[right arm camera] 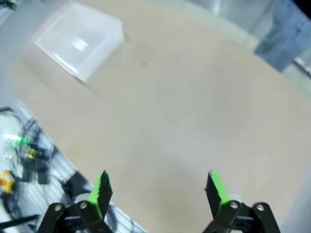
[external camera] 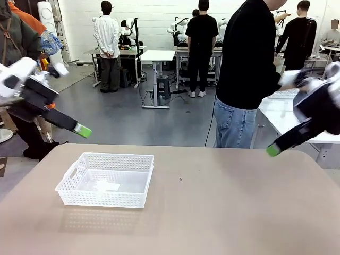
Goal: Clean and organize the cups into the basket.
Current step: Pick up the Organizing basket and move it to the center of the table, then pick up the Reusable plastic cup from the right side of the table and place it inside the Organizing basket.
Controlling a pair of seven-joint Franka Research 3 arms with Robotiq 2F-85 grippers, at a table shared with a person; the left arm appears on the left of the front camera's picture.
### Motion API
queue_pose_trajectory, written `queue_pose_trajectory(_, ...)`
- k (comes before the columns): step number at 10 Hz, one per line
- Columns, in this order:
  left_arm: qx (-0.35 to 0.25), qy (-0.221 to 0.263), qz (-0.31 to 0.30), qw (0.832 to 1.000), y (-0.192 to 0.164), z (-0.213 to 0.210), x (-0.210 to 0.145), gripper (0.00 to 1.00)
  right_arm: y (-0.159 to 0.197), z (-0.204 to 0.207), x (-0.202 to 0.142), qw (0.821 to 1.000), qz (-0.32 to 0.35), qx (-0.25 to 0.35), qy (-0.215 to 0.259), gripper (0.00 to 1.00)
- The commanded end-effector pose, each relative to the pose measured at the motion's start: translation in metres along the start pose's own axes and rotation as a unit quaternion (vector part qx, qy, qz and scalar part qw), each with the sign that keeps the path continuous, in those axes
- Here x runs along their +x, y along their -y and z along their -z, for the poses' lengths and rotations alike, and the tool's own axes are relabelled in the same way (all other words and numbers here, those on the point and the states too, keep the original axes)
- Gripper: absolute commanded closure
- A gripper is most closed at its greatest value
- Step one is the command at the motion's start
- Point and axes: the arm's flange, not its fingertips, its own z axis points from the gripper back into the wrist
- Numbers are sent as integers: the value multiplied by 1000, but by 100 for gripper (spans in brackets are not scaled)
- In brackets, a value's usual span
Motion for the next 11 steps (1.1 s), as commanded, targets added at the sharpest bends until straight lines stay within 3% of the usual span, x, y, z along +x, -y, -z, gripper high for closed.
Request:
queue_pose_trajectory(1, -148, 57, -140, 977, -34, -21, -6, 0, 37, 11, -79, 987, 74, 121, 69, 0)
queue_pose_trajectory(3, -117, 69, -195, 971, -69, -44, -19, 0, 77, 11, -102, 968, 116, 199, 96, 0)
queue_pose_trajectory(5, -111, 96, -260, 954, -107, -77, -46, 0, 113, 12, -137, 943, 149, 269, 126, 0)
queue_pose_trajectory(9, -127, 149, -332, 923, -150, -128, -103, 0, 157, 5, -215, 896, 193, 352, 187, 0)
queue_pose_trajectory(11, -119, 159, -361, 911, -161, -148, -129, 0, 171, 2, -257, 881, 193, 379, 205, 0)
